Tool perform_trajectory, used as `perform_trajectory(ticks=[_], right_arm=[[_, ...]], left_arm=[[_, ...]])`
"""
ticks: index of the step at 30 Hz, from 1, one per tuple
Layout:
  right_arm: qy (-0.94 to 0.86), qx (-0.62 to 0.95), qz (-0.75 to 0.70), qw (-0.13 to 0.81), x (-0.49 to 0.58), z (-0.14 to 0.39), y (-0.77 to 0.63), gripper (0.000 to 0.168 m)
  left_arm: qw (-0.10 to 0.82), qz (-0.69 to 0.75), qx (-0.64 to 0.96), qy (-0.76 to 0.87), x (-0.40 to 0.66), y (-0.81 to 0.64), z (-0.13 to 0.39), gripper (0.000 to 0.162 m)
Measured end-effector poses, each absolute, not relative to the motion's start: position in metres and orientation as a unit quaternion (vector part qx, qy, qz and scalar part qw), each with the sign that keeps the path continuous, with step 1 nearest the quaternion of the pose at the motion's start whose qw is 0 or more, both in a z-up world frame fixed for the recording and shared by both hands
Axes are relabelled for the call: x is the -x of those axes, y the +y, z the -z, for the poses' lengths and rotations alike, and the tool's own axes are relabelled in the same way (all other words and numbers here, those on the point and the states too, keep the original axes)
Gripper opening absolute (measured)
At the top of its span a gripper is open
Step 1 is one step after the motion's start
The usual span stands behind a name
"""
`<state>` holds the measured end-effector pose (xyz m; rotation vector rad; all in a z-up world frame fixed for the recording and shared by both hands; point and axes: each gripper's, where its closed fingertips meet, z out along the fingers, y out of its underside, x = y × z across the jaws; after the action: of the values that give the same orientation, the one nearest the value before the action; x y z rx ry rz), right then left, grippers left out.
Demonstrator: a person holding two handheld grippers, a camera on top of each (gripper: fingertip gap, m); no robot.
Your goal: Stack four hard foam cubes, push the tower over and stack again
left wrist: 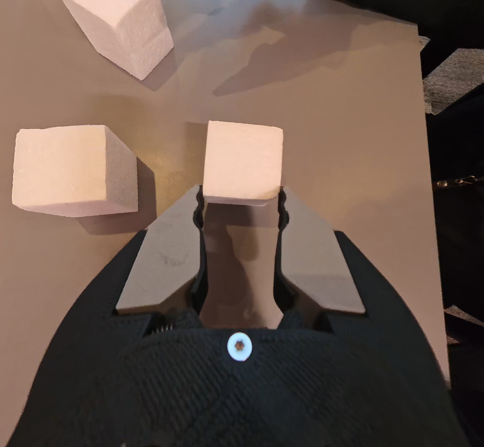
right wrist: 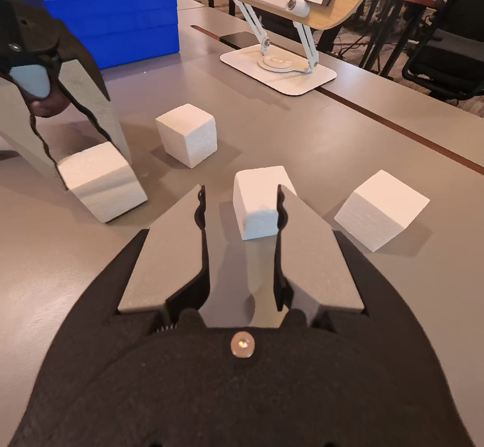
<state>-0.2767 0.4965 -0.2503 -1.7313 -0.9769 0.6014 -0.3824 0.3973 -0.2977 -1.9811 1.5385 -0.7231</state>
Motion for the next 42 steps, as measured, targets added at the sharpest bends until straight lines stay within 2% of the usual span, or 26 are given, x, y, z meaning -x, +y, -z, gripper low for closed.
perform_trajectory(ticks=[5,15,42], right_arm=[[-0.407,0.727,-0.231,0.503,0.275,0.259,0.503,0.064],[-0.408,0.736,-0.211,0.497,0.272,0.271,0.513,0.07],[-0.457,0.757,-0.197,0.424,0.278,0.298,0.523,0.065]], left_arm=[[0.256,0.27,0.726,0.578,0.387,0.391,0.298,0.055],[0.261,0.284,0.723,0.573,0.396,0.387,0.289,0.055],[0.257,0.267,0.741,0.56,0.395,0.397,0.3,0.056]])
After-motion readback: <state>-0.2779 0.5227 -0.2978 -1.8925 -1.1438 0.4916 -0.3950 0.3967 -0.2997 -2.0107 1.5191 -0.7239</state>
